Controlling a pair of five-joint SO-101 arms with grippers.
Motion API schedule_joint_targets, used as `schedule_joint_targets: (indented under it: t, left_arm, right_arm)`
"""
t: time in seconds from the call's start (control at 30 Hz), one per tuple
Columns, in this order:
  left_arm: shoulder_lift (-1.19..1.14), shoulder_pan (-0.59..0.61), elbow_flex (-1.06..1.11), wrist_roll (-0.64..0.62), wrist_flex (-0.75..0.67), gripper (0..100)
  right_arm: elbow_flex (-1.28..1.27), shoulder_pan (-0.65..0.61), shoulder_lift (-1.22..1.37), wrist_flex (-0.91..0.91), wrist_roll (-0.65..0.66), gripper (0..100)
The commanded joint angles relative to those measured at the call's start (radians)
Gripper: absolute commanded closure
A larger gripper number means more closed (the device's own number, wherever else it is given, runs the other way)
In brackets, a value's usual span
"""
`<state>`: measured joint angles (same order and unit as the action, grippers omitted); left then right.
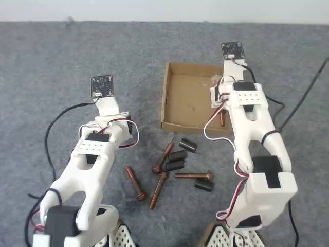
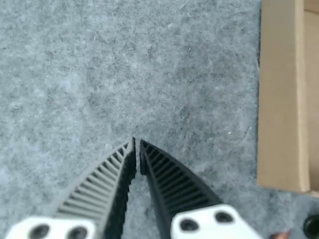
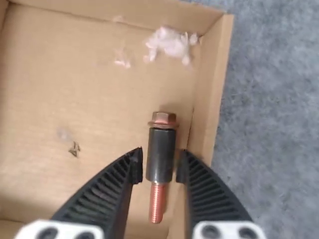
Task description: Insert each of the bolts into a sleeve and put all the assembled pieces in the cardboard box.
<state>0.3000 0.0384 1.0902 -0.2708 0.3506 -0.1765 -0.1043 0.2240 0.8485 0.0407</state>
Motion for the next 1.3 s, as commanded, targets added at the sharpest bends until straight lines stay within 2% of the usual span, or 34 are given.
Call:
schedule_joint_targets:
  t: [0.0, 0.23, 0.43, 0.7, 0.83, 1.1, 1.27]
  left_arm:
    - [-0.003, -0.003, -0.048, 0.002, -0.002, 99]
    - [-0.003, -0.003, -0.048, 0.002, -0.002, 99]
    - [-0.003, -0.003, -0.048, 0.002, -0.002, 99]
    - [-0.003, -0.003, -0.048, 0.002, -0.002, 99]
    - [-0.003, -0.003, -0.047, 0.002, -0.002, 99]
    - [-0.003, -0.003, -0.047, 0.002, -0.002, 99]
    - [-0.003, -0.003, -0.047, 0.002, -0.002, 99]
  right_arm:
    - [0.086, 0.024, -0.030, 0.064, 0.011, 95.8]
    - [0.190, 0.031, -0.122, 0.337, 0.011, 99.3]
    - [0.140, -0.008, -0.289, 0.558, 0.066, 99.3]
    - [-0.163, -0.013, -0.506, 0.596, 0.066, 99.3]
    - [-0.362, -0.087, -0.645, 0.598, 0.084, 99.3]
    - [-0.710, -0.363, -0.920, 0.599, 0.153, 99.3]
    - [-0.776, -0.450, -0.963, 0.598, 0.368, 99.1]
